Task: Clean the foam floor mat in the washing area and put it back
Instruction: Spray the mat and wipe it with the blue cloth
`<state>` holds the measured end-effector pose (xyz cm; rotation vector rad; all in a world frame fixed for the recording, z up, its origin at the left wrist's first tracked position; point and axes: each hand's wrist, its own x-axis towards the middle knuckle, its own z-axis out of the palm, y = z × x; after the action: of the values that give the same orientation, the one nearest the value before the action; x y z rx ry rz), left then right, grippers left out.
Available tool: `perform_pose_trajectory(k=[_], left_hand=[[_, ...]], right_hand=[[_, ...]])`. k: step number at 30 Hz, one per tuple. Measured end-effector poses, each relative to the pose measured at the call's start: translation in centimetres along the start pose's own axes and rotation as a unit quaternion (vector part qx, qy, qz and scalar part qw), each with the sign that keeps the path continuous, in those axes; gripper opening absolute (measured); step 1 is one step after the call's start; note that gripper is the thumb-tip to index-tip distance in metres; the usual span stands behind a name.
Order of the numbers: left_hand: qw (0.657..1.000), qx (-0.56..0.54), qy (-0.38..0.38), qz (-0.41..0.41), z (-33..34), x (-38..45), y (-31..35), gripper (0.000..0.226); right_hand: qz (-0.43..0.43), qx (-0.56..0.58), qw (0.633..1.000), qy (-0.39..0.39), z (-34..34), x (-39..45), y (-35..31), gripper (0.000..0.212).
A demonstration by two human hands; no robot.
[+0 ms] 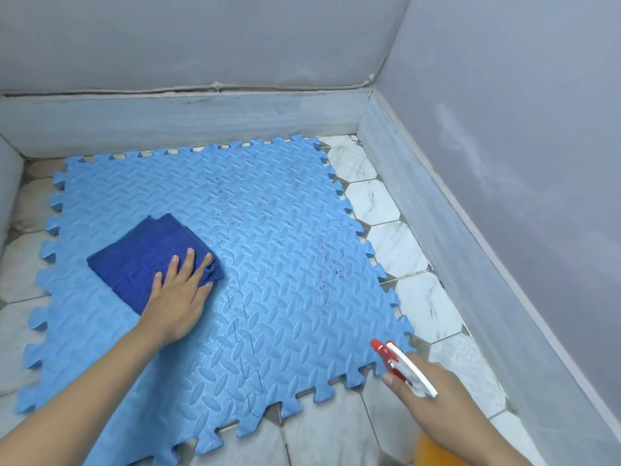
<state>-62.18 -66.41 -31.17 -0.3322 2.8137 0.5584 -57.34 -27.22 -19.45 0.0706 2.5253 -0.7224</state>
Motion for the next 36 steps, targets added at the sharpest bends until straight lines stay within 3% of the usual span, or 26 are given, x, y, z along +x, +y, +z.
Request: perform_pose_trajectory(k=[1,3,5,8,11,16,21,26,32,36], left_hand=[[1.0,0.004,-0.001,0.01,0.1,0.2,0.6,0.055],[1.0,0.007,-0.005,0.023,0.5,0.6,1.7,0.055],[0.999,0.018,-0.006,0.031,0.9,0.6,2.5,0.056],[0.998,0.04,-0.002,0.049,1.4,0.3,2.9,0.057],[0.997,0.049,-0.003,0.055,1.6,0.1,2.7,0.057],[0.996,0.05,-0.012,0.067,1.2,-0.3,2.2,0.055],[0.995,0.065,-0.01,0.074,1.1,-0.8,2.1,0.056],[0.995,0.065,-0.018,0.07,1.0,-1.1,2.4,0.056],[0.996,0.011,-0.033,0.079,1.2,-1.8,4.9,0.056],[0.99,0.058,-0.055,0.113,1.6,-2.1,7.4,0.066]], right_hand=[[0.021,0.019,0.999,0.025,-0.2,-0.2,0.6,0.006],[0.043,0.058,0.995,0.069,-0.7,-0.7,1.2,0.02],[0.054,0.089,0.99,0.091,-1.2,-1.0,1.2,0.02],[0.035,0.116,0.988,0.094,-1.4,-1.0,0.2,0.02],[0.033,0.14,0.984,0.103,-1.1,-0.1,-1.3,0.004],[-0.003,0.137,0.986,0.092,-0.8,1.6,-4.3,0.029],[-0.014,0.135,0.985,0.11,-0.9,3.4,-5.8,0.015],[-0.047,0.094,0.99,0.095,-1.5,3.9,-5.9,0.024],[-0.023,0.115,0.988,0.103,-0.6,3.8,-4.0,0.021],[-0.032,0.133,0.984,0.117,-0.9,3.2,-3.3,0.018]])
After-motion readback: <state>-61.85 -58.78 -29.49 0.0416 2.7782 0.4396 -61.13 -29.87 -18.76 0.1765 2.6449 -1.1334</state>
